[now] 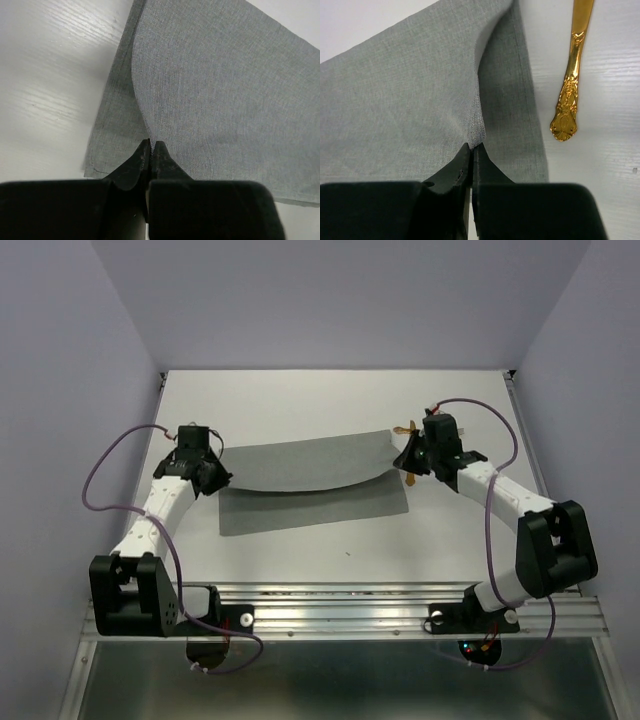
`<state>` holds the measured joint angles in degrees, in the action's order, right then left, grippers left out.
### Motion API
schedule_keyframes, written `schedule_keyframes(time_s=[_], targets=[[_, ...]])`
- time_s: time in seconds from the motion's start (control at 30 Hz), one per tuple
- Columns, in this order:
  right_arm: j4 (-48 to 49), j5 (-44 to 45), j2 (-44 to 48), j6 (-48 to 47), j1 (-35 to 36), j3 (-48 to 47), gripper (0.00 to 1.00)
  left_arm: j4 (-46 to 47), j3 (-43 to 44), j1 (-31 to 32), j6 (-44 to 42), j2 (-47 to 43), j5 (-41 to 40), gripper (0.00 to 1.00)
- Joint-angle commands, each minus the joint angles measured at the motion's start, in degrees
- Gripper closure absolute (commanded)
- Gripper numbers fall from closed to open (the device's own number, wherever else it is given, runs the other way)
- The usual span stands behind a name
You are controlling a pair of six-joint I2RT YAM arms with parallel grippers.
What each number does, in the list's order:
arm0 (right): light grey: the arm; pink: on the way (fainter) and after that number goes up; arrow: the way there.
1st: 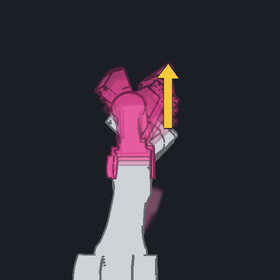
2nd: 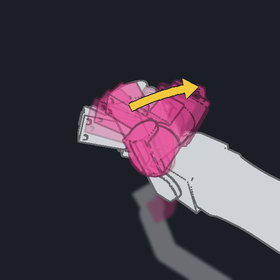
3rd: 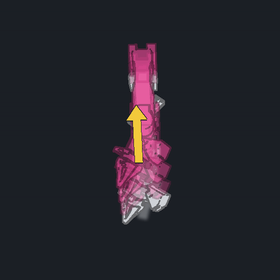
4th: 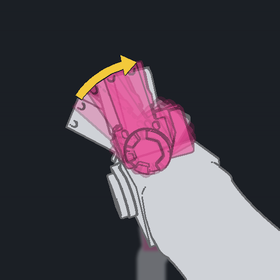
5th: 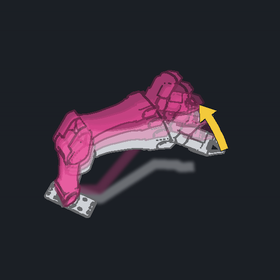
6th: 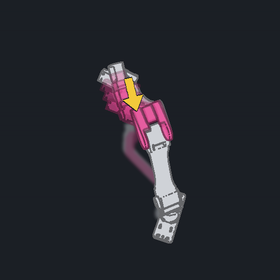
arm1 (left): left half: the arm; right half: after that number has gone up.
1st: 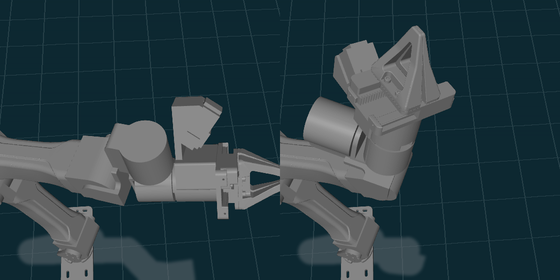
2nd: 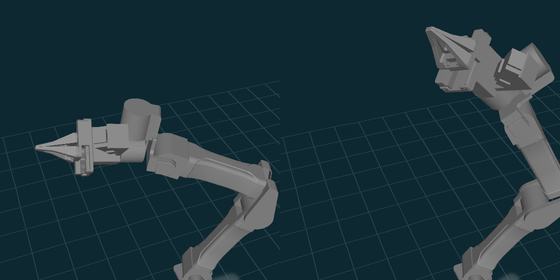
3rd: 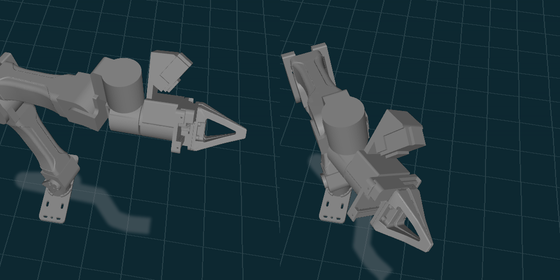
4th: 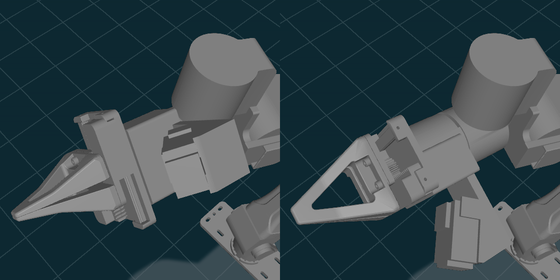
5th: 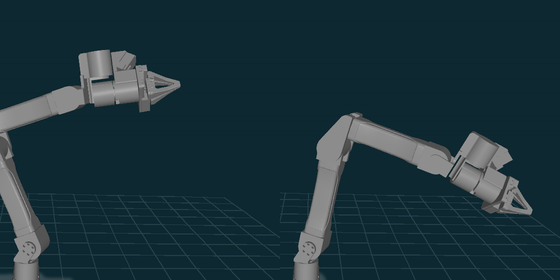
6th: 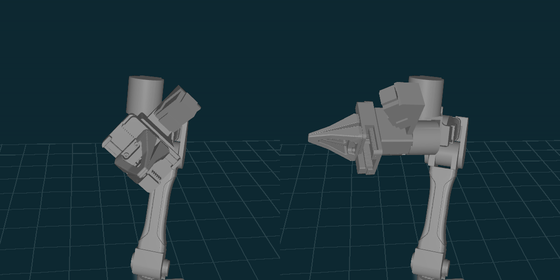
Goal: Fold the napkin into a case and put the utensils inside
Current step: Fold and flatten the napkin at the center of the board.
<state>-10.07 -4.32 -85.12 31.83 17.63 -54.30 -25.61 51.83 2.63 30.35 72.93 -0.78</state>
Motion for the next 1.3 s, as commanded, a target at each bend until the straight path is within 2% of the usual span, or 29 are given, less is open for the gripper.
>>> schedule_keyframes(time_s=[0.0, 0.27, 0.53, 1.27], targets=[[0.66, -0.96, 3.91, 1.56, 1.18, 1.48, 0.99, -2.60, -0.77, 0.35, 2.61, -4.89, -2.39, 1.00], [-0.66, -0.25, 8.39, 2.09, 1.18, 5.08, 0.99, -4.72, -4.10, 0.35, 3.66, -8.59, -1.95, 1.00], [-0.04, 0.18, 9.01, 2.79, 1.71, 9.21, 0.99, 0.38, -12.27, 0.35, 8.49, -10.78, 5.52, 1.00], [1.97, -0.25, 6.46, 2.44, 2.24, 13.17, 0.99, -1.73, -12.28, 0.35, 11.83, -11.31, -3.18, 1.00]])
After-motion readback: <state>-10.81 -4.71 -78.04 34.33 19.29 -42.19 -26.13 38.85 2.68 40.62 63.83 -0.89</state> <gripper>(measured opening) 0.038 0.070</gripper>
